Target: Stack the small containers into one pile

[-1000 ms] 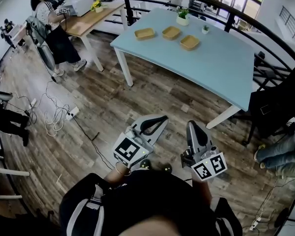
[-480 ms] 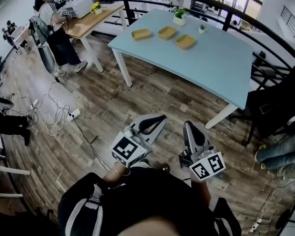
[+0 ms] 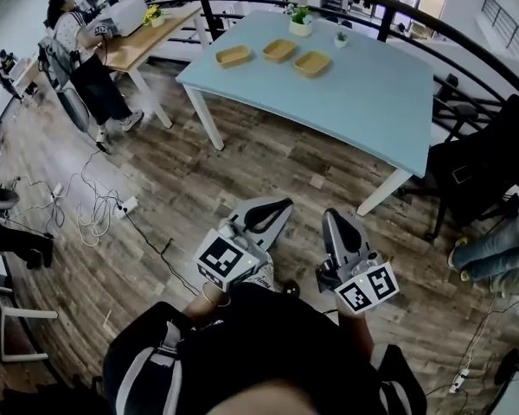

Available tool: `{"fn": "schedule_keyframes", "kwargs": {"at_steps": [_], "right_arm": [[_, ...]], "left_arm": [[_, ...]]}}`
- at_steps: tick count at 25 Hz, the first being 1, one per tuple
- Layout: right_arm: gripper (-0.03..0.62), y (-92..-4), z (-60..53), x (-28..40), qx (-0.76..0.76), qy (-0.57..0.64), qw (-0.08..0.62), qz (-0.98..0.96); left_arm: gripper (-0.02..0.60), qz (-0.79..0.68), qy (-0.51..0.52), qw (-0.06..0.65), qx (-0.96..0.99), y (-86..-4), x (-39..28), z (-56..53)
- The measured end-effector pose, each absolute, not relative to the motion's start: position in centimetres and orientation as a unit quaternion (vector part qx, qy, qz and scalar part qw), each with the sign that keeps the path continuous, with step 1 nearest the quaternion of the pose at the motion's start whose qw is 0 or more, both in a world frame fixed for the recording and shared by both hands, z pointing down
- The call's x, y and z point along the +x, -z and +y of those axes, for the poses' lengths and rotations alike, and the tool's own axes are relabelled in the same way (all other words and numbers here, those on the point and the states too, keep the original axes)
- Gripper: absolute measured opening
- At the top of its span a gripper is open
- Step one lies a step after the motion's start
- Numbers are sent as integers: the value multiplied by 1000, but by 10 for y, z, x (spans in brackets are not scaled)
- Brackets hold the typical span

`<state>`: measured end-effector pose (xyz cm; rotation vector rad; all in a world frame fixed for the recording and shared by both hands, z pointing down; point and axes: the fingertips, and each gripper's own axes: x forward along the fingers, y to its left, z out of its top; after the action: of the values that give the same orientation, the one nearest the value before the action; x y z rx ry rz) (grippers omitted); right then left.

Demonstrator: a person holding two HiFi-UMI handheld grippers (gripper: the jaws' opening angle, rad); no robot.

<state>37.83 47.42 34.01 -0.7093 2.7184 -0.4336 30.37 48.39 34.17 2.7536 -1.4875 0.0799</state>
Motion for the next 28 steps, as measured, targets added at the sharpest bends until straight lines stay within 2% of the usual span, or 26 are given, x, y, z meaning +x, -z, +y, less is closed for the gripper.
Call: {"fn": "schedule_keyframes", "kwargs": {"at_steps": [9,28], "right_arm": [[0,-334,435,379,-282,136,148,938],[0,-333,328,302,-295,124,122,940]], "left_arm": [[17,-446,5,4,895,-336,300,436],[18,-431,11,3,902,-344,227,328]]}}
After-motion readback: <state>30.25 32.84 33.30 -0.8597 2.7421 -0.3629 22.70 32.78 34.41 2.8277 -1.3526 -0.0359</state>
